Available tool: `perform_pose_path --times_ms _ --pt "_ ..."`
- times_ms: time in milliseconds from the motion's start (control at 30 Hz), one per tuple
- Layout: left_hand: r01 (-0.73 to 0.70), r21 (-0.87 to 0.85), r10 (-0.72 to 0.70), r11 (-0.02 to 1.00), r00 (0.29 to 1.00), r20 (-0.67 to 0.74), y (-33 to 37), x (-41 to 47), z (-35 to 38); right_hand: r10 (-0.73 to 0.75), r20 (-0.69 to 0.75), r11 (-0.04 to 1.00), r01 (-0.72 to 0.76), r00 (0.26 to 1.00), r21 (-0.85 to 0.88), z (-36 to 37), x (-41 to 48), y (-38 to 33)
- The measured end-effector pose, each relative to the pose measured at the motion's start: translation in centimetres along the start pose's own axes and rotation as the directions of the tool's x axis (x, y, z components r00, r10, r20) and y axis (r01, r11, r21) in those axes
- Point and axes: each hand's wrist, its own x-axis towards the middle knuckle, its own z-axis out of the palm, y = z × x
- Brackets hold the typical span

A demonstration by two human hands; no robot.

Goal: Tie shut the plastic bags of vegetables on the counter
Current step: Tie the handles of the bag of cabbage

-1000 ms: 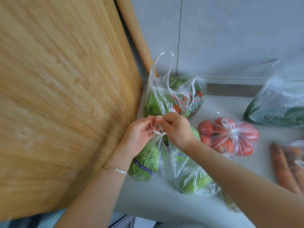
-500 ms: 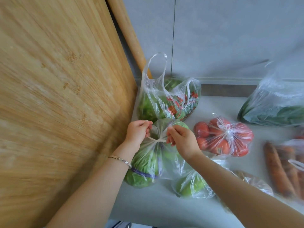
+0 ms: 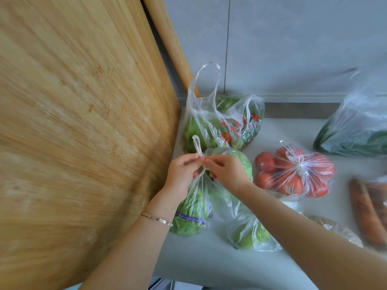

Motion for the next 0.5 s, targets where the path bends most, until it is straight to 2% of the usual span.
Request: perform_pose_path --times_ms 67,167,233,300,400,433,500 --pt "0.028 -0.051 -0.029 0.998 0.999 -0.019 0.0 -0.1 0.0 -0.019 0.074 0.997 0.024 0.997 -0.07 0.2 -0.2 0.5" --pt "0.005 -0.082 -0.004 0.997 1.0 0.01 0.6 -0.5 0.0 -0.018 0.054 0.996 0.023 0.998 -0.086 0.2 0.1 0.8" --pt "-0.028 -0.117 0.03 0.993 0.999 0.019 1.1 -0.7 -0.3 0.04 0.011 0.999 -0.04 0.999 0.006 0.4 0.1 0.9" --pt "-0.097 -0.052 0.096 0.994 0.995 -0.024 1.3 -1.0 -0.5 0.167 -0.015 0.966 -0.161 0.986 0.2 0.7 -0.1 1.0" --pt "-0.193 0.07 0.201 0.979 0.969 -0.141 0.8 -1.6 -1.0 0.334 0.02 0.82 -0.301 0.942 0.488 0.9 -0.1 0.7" --pt "-0.209 0.095 0.223 0.973 0.96 -0.172 0.6 -1.7 -1.1 0.352 0.025 0.802 -0.315 0.936 0.508 0.9 -0.1 0.6" --pt "-0.275 0.209 0.31 0.939 0.937 -0.159 0.5 -2.0 -1.4 0.323 -0.008 0.871 -0.294 0.946 0.394 0.9 -0.1 0.6"
